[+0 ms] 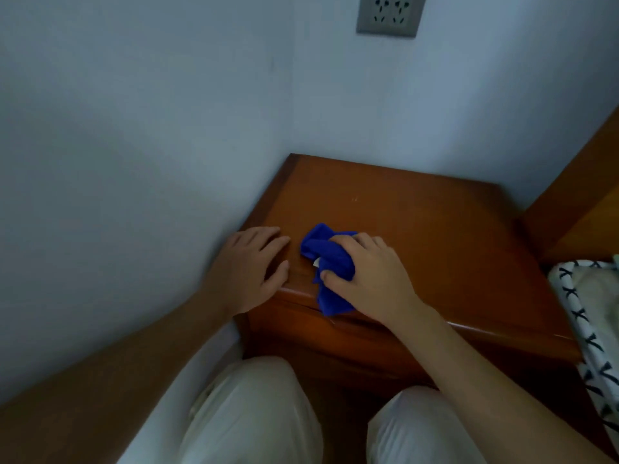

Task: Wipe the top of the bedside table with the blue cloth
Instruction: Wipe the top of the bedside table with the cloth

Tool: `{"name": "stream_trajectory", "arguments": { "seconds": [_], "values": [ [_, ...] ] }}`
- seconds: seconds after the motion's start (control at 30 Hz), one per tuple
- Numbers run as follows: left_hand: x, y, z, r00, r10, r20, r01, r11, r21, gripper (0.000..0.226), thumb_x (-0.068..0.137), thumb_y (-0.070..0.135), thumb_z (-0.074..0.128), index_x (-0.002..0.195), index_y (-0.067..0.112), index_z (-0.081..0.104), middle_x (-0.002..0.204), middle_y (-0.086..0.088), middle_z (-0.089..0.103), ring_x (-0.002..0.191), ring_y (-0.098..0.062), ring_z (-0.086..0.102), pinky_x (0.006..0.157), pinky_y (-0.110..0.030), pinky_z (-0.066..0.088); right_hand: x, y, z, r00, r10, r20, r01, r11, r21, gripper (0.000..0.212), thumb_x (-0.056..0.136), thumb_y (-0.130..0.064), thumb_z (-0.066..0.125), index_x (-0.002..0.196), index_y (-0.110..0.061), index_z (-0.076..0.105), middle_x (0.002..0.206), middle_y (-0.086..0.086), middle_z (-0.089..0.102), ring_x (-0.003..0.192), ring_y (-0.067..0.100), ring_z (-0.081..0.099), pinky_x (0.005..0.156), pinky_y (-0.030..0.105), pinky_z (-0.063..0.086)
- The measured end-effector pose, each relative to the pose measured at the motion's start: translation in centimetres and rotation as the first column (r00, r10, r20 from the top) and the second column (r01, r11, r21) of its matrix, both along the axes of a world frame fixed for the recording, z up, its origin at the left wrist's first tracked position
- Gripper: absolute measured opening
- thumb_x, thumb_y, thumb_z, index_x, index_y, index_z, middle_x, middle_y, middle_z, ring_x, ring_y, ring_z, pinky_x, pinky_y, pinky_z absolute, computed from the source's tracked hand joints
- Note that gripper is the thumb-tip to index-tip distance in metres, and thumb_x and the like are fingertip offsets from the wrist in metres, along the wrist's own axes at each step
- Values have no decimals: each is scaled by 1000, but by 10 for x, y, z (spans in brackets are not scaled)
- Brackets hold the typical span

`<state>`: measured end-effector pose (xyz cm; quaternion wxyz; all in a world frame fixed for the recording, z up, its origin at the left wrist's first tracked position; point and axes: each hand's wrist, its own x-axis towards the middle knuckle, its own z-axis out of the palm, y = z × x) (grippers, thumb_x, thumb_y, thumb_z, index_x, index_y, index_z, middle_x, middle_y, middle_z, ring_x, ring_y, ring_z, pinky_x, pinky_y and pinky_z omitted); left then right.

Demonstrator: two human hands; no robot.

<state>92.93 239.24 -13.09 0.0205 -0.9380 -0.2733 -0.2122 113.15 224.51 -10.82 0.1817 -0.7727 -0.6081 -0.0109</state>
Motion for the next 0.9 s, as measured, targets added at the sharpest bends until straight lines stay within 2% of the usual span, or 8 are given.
{"name": "stream_trajectory", "arguments": {
  "seconds": [0.1,0.27,0.4,0.63,0.73,0.8,0.9],
  "values": [
    [-1,2,-2,1000,-2,15,1,1000,19,49,93,45,46,131,18,62,137,-4,59,125,-25,54,100,-41,40,19,28,2,1000,-32,0,32,999,3,62,87,-66,52,140,-35,48,129,-4,55,117,21,51,97,39,42],
    [1,2,-5,998,-13,55,11,999,45,48,92,45,48,129,18,64,136,-4,60,123,-24,55,99,-40,41,61,89,8,984,-176,-18,175,984,-16,62,88,-63,55,141,-31,49,132,5,56,120,29,50,101,44,42],
    [1,2,-6,998,-18,53,15,999,50,49,93,45,47,129,17,64,136,-5,61,123,-24,55,99,-38,40,63,103,8,975,-221,15,221,975,-27,62,91,-61,53,143,-28,47,134,9,55,121,33,49,101,45,41],
    [0,3,-5,999,-9,52,7,998,57,49,91,43,48,129,16,64,135,-6,61,121,-26,57,96,-40,42,-3,27,0,998,-39,50,37,999,30,61,89,-63,51,141,-31,48,127,-3,55,110,21,50,93,38,43],
    [0,3,-5,998,-20,66,16,999,50,49,91,42,48,129,16,64,134,-6,62,120,-27,57,96,-40,43,-22,-7,-1,999,23,48,-25,999,35,63,86,-63,48,141,-32,48,126,-8,54,110,15,49,90,31,37],
    [0,4,-5,996,-28,81,24,999,49,48,92,42,49,128,15,64,134,-7,62,120,-27,58,96,-41,45,-22,-13,0,998,45,46,-45,999,13,62,86,-62,50,141,-33,47,127,-11,52,112,13,48,90,28,34],
    [1,4,-6,995,-33,90,27,998,60,48,91,42,49,128,15,65,133,-7,62,120,-27,58,95,-42,45,-10,1,4,999,54,-4,-54,999,3,60,85,-63,54,137,-36,48,126,-12,53,113,12,48,93,32,39]
  ]
}}
